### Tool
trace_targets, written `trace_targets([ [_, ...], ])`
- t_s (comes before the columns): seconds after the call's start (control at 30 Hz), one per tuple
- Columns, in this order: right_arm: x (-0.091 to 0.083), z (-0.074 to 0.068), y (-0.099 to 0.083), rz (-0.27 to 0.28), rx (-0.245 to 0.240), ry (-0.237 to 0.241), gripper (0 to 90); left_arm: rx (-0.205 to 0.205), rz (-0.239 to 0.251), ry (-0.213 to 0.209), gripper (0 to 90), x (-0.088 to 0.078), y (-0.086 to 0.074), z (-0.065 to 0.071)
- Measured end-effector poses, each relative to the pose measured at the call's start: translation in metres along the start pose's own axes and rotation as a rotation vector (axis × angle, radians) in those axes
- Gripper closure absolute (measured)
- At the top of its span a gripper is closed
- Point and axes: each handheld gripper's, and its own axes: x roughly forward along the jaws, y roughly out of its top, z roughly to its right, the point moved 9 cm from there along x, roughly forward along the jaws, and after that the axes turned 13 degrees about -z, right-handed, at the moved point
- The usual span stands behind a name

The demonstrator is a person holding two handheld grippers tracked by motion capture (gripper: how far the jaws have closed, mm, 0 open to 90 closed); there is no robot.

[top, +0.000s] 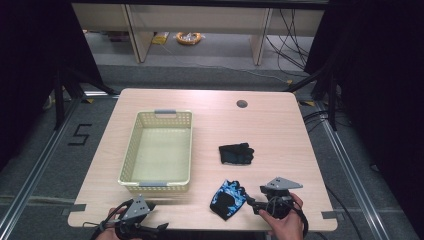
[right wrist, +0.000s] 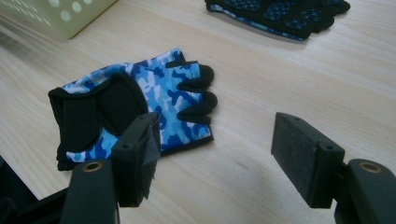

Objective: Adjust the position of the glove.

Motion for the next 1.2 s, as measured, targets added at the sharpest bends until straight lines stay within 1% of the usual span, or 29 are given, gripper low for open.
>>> trace_targets([
  [0.03, 0.0, 0.0, 0.0, 0.001, -0.001, 0.003, 33.6, 0.008, 0.004, 0.003, 23.0, 0.0, 0.001, -0.001],
  [0.07, 0.0, -0.001, -0.001, -0.01, 0.013, 0.003, 33.6, 0.008, 0.004, 0.003, 23.0, 0.0, 0.001, -0.001],
  [0.1, 0.0, -0.001, -0.001, -0.01, 0.013, 0.003, 33.6, 0.013, -0.011, 0.013, 23.0, -0.001, -0.001, -0.002],
  [0.13, 0.0, -0.001, -0.001, -0.012, 0.013, 0.002, 33.6, 0.005, -0.009, 0.016, 23.0, -0.001, -0.001, -0.003],
  [0.17, 0.0, -0.001, -0.001, -0.011, 0.015, 0.005, 34.2, 0.01, -0.012, 0.006, 23.0, -0.001, -0.001, -0.002],
  [0.23, 0.0, -0.002, 0.0, -0.007, 0.014, 0.014, 34.7, 0.009, -0.006, 0.013, 23.0, -0.001, 0.0, -0.003],
  [0.3, 0.002, -0.002, 0.001, 0.001, -0.009, 0.016, 35.5, 0.021, -0.007, 0.018, 23.0, -0.001, 0.0, -0.004],
  [0.43, 0.003, -0.005, 0.003, -0.004, -0.009, 0.027, 36.0, 0.02, 0.003, 0.016, 23.0, -0.001, 0.001, -0.004],
  [0.47, 0.004, -0.004, 0.004, -0.003, -0.025, 0.02, 36.0, 0.018, -0.005, 0.011, 23.0, -0.001, 0.0, -0.003],
  [0.5, 0.005, -0.007, 0.006, -0.009, -0.014, 0.037, 36.5, 0.007, 0.003, 0.008, 23.0, -0.001, 0.0, -0.002],
  [0.53, 0.005, -0.007, 0.006, -0.009, -0.014, 0.037, 36.5, 0.007, 0.003, 0.008, 23.0, -0.001, 0.0, -0.002],
  [0.57, 0.006, -0.007, 0.007, -0.01, -0.024, 0.029, 37.0, 0.022, -0.004, 0.018, 23.0, -0.001, 0.0, -0.004],
  [0.63, 0.01, -0.009, 0.01, -0.012, -0.031, 0.052, 38.6, 0.021, -0.004, 0.017, 23.0, -0.001, 0.0, -0.004],
  [0.67, 0.012, -0.011, 0.013, -0.023, -0.031, 0.055, 39.4, 0.006, 0.0, 0.011, 23.0, -0.001, 0.0, -0.003],
  [0.7, 0.014, -0.01, 0.014, -0.025, -0.038, 0.047, 39.7, 0.021, -0.005, 0.017, 23.0, -0.002, 0.0, -0.004],
  [0.73, 0.014, -0.01, 0.014, -0.025, -0.038, 0.047, 39.7, 0.021, -0.005, 0.017, 23.0, -0.002, 0.0, -0.004],
  [0.77, 0.016, -0.01, 0.015, -0.033, -0.04, 0.044, 39.7, 0.015, 0.003, 0.009, 23.0, -0.001, 0.001, -0.003],
  [0.8, 0.02, -0.011, 0.017, -0.037, -0.057, 0.048, 40.4, -0.001, -0.002, 0.01, 23.0, -0.001, 0.0, -0.003],
  [0.83, 0.022, -0.012, 0.017, -0.048, -0.041, 0.053, 40.7, 0.016, 0.0, 0.017, 23.0, -0.001, 0.001, -0.004],
  [0.87, 0.024, -0.013, 0.017, -0.061, -0.048, 0.062, 41.2, 0.016, -0.004, 0.015, 23.0, -0.001, 0.0, -0.003],
  [0.9, 0.026, -0.013, 0.018, -0.061, -0.054, 0.059, 41.5, 0.0, -0.005, 0.01, 23.0, 0.0, 0.0, -0.002],
  [0.93, 0.029, -0.013, 0.021, -0.046, -0.066, 0.056, 41.5, 0.0, -0.005, 0.01, 23.0, 0.0, 0.0, -0.002],
  [0.97, 0.029, -0.014, 0.021, -0.061, -0.051, 0.063, 41.8, 0.008, -0.004, 0.01, 23.0, -0.001, 0.0, -0.002],
  [1.0, 0.029, -0.014, 0.021, -0.061, -0.051, 0.063, 41.8, 0.008, -0.004, 0.01, 23.0, -0.001, 0.0, -0.002],
  [1.03, 0.031, -0.014, 0.021, -0.066, -0.06, 0.06, 42.2, -0.005, -0.003, 0.007, 23.0, 0.0, 0.0, -0.002],
  [1.07, 0.034, -0.015, 0.023, -0.079, -0.056, 0.063, 43.0, -0.004, -0.005, 0.005, 23.0, 0.0, 0.0, -0.002],
  [1.1, 0.034, -0.015, 0.023, -0.079, -0.056, 0.063, 43.0, 0.019, -0.004, 0.015, 23.0, -0.001, 0.0, -0.003],
  [1.13, 0.037, -0.016, 0.025, -0.07, -0.052, 0.064, 44.1, 0.017, -0.002, 0.013, 23.0, -0.001, 0.001, -0.003],
  [1.2, 0.042, -0.016, 0.027, -0.077, -0.057, 0.079, 45.5, 0.023, -0.003, 0.017, 23.0, -0.002, 0.001, -0.004],
])
